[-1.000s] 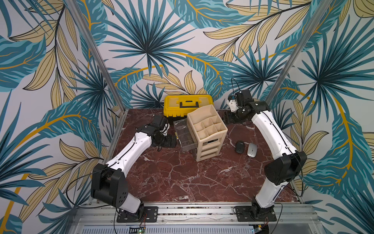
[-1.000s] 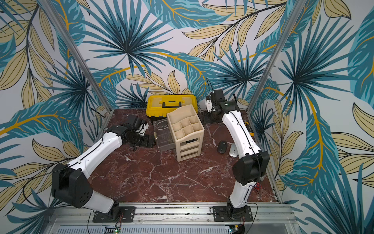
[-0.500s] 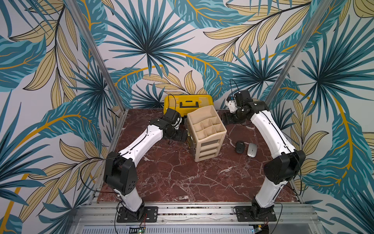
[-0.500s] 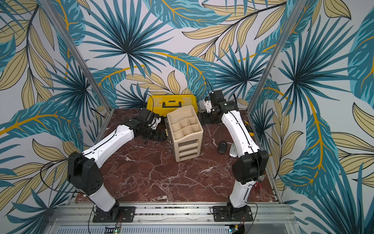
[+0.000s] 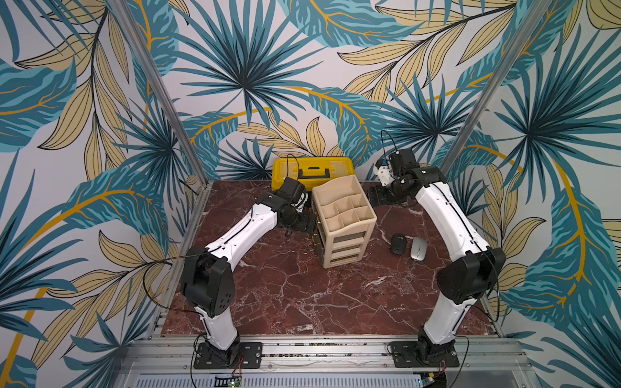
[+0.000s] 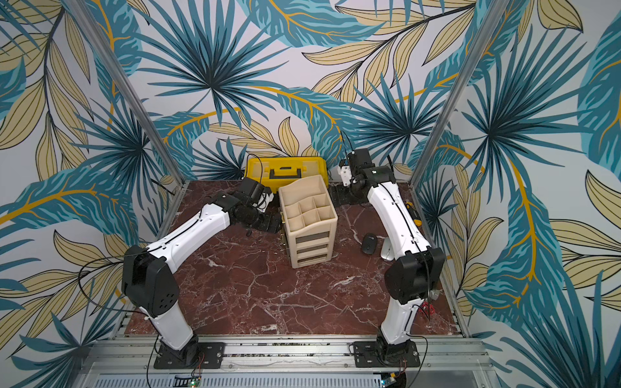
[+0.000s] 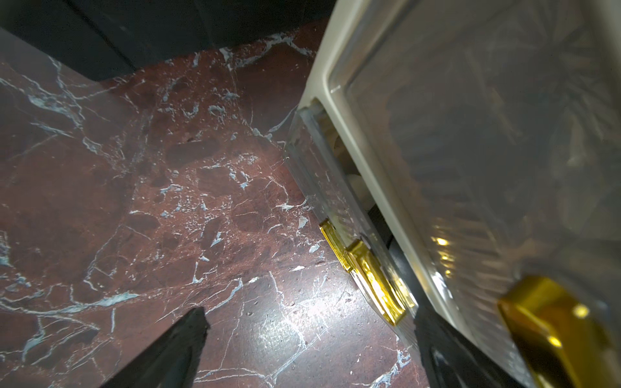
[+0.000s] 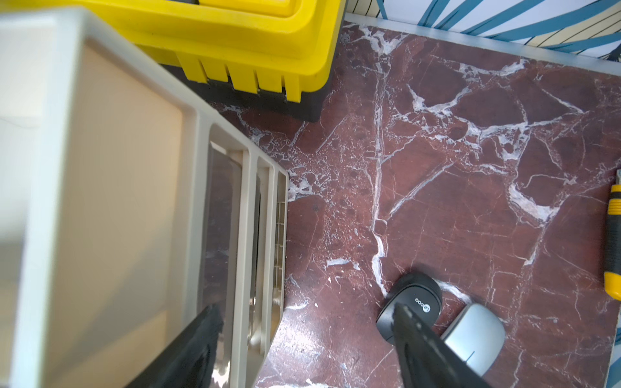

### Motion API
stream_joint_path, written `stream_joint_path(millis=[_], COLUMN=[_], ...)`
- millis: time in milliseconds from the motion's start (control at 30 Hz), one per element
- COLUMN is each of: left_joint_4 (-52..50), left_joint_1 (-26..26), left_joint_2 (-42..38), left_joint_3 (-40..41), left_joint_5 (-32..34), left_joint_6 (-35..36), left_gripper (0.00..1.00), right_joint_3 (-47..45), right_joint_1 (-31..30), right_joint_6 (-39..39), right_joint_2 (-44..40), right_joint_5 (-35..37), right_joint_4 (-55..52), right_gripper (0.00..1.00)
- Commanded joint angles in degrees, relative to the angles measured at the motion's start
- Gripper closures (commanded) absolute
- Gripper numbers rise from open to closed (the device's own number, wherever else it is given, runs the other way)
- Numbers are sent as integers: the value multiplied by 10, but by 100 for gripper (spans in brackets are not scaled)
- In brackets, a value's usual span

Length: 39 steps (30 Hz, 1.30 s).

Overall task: Take the mice out of the drawer
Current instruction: Close the drawer in the storage box, then open the drawer in the storage box.

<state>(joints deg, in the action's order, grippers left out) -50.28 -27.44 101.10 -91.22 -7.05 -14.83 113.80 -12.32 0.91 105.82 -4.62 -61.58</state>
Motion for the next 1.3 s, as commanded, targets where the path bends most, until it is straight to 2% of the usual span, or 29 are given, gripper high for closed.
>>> stream_joint_path(millis=[0, 233, 367, 400, 433, 533, 733, 900, 1000, 1167, 1267], left_joint_4=[11, -16, -25, -27, -24, 8, 159, 213, 253, 425, 592], left_joint_1=[-12, -6, 19, 29, 43, 71, 88, 89, 90, 98, 108], left_joint_2=[-8, -42, -60, -64, -69, -85, -93, -69, -81, -110, -128], left_joint_3=[-30, -27, -7, 1, 14, 57, 146, 169, 206, 323, 411], left_joint_5=[11, 124, 119, 108, 67, -18, -206, -252, -252, -301, -335], left_joint_6=[-1, 21, 23, 22, 20, 13, -19, -42, -61, -144, -215], left_gripper=[0, 0, 0, 0, 0, 0, 0, 12, 14, 12, 12], right_joint_3=[12, -42, -42, -42, -40, -43, -69, -93, -95, -108, -112], right_joint_1=[-6, -3, -3, -3, -3, -3, -4, -4, -4, -4, -5], right_joint_6=[-9, -23, -23, -24, -26, -33, -47, -52, -50, -55, -58], right_joint_2=[10, -69, -107, -115, -122, -147, -182, -196, -197, -204, -207], right_joint_5=[21, 135, 118, 108, 95, 69, 3, -34, -35, -36, -49], right_joint_4=[-4, 82, 71, 64, 55, 34, 39, 55, 55, 73, 86], right_gripper=[18, 16, 16, 16, 11, 10, 10, 10, 10, 10, 10])
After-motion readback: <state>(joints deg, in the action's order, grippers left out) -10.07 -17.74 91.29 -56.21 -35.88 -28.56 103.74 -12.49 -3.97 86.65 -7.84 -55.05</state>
